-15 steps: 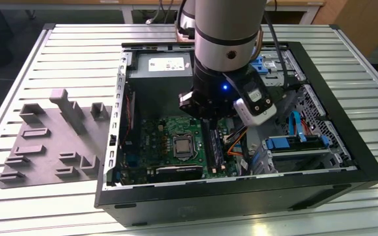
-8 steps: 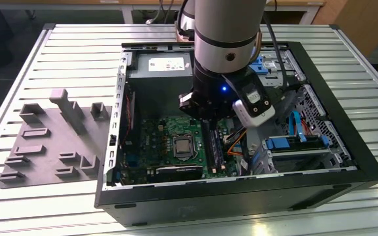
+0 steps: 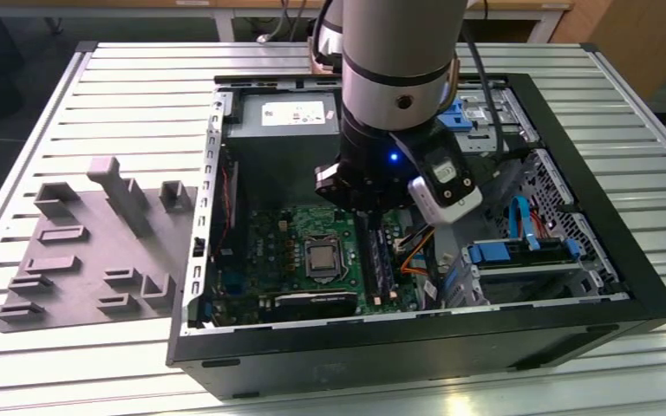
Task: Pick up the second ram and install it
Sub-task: 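Insert the second ram into the second slot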
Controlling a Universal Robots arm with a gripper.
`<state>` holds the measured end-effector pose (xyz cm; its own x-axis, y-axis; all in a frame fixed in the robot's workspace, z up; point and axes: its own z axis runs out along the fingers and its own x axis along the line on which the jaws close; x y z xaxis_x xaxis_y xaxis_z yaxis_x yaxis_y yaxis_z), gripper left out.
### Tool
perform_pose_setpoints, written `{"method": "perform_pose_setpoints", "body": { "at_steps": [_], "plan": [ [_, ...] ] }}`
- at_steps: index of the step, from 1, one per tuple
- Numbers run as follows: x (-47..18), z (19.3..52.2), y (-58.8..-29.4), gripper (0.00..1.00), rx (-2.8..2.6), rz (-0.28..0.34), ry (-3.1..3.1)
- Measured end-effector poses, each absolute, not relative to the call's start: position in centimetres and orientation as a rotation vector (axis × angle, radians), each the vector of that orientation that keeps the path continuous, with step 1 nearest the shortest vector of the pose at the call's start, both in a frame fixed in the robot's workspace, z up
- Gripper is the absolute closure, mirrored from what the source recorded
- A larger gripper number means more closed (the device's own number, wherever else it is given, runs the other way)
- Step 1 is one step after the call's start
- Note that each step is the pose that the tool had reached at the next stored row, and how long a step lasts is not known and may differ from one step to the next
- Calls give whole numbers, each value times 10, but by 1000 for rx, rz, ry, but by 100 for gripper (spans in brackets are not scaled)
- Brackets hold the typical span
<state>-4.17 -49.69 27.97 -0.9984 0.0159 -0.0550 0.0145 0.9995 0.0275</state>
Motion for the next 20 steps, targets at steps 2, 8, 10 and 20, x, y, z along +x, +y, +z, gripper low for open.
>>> {"method": "perform_pose_setpoints", "body": {
  "at_steps": [2, 8, 10, 20],
  "plan": [
    [-42, 279, -497, 89, 25, 42, 3086],
    [-42, 276, -496, 89, 30, 42, 3086],
    [-42, 275, -496, 89, 31, 42, 3086],
    [-42, 272, -496, 89, 37, 42, 3086]
  ]
}}
